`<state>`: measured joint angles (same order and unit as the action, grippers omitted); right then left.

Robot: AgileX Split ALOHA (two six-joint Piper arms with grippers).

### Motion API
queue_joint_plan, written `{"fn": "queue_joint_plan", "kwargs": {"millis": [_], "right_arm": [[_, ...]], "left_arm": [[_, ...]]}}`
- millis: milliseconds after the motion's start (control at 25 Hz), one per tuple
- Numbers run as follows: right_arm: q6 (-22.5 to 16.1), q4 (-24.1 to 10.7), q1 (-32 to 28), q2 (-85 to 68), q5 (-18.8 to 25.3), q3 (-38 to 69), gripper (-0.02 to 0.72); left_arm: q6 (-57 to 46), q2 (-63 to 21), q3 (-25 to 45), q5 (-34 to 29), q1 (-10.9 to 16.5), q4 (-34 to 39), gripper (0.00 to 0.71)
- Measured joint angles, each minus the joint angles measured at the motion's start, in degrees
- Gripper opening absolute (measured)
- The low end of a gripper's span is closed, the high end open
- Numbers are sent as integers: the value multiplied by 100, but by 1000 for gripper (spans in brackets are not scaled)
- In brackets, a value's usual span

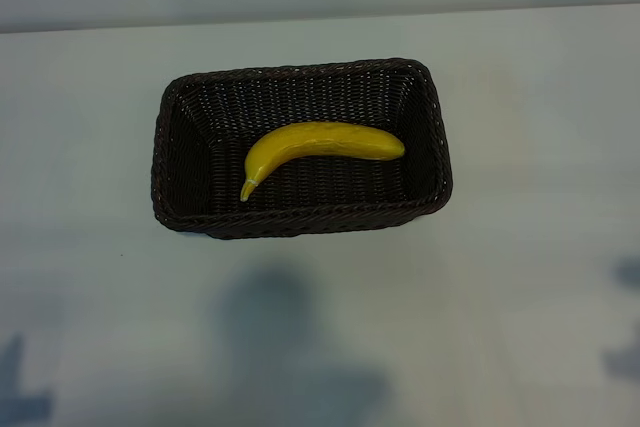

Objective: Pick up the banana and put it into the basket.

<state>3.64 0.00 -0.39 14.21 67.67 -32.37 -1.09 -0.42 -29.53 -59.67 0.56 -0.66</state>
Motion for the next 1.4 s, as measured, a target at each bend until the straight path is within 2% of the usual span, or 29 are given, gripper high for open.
{"fn": "queue_joint_plan", "kwargs": {"millis": [440,880,1400], "right_arm": [[0,35,0,-551,-486,424,497],[0,84,0,-1453,-560,454,497],[0,79,0,-1464,-560,454,495]], "left_arm": [[0,0,0,0,0,0,572],[0,0,0,0,0,0,572],[-14,0,0,0,0,0,572]]}}
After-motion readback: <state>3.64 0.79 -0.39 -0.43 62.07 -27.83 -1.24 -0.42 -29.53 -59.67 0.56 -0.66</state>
